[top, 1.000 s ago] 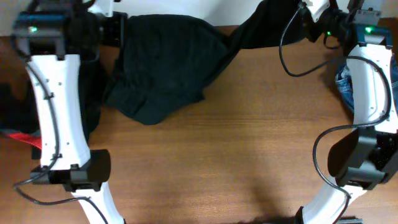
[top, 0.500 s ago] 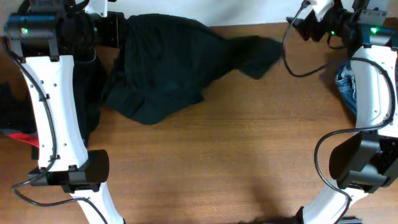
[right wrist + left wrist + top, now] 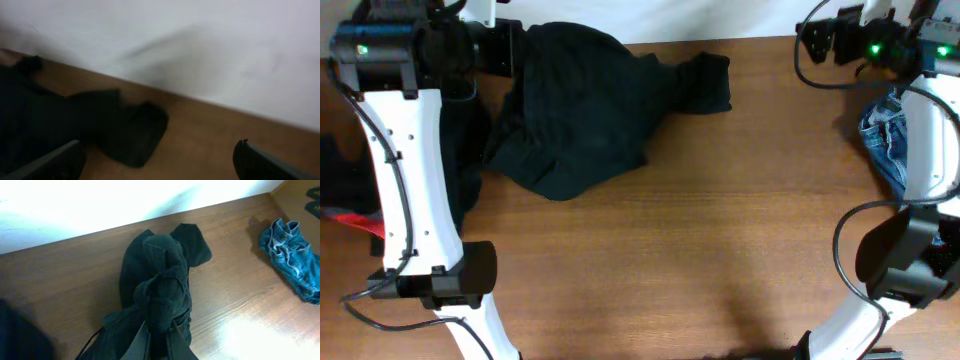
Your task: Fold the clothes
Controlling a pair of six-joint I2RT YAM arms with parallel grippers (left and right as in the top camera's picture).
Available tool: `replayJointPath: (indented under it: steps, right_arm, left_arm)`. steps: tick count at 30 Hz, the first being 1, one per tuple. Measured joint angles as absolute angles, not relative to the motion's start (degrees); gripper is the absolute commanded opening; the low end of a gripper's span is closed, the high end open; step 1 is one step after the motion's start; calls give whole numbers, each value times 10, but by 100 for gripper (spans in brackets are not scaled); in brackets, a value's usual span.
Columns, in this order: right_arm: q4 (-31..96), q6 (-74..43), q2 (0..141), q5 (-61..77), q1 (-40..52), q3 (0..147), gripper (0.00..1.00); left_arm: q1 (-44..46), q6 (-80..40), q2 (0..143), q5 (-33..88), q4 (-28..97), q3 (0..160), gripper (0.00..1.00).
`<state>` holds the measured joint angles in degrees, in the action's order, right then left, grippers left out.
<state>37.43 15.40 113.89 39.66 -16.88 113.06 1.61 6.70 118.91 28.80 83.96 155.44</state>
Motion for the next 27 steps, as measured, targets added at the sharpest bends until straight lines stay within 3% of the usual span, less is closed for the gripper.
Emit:
replayJointPath:
  steps: [11,19,27]
  right_arm:
    - [479,135,1160,296,-101,1131,99]
    - [460,89,1160,307,-102,1131,99]
    - [403,-17,1167,291,-103,1131,99]
  left_arm:
    - [107,67,1189,135,856,1554,1]
    - [182,69,1171,95,966,1554,1]
    - [241,55,1082,89,969,1554,1]
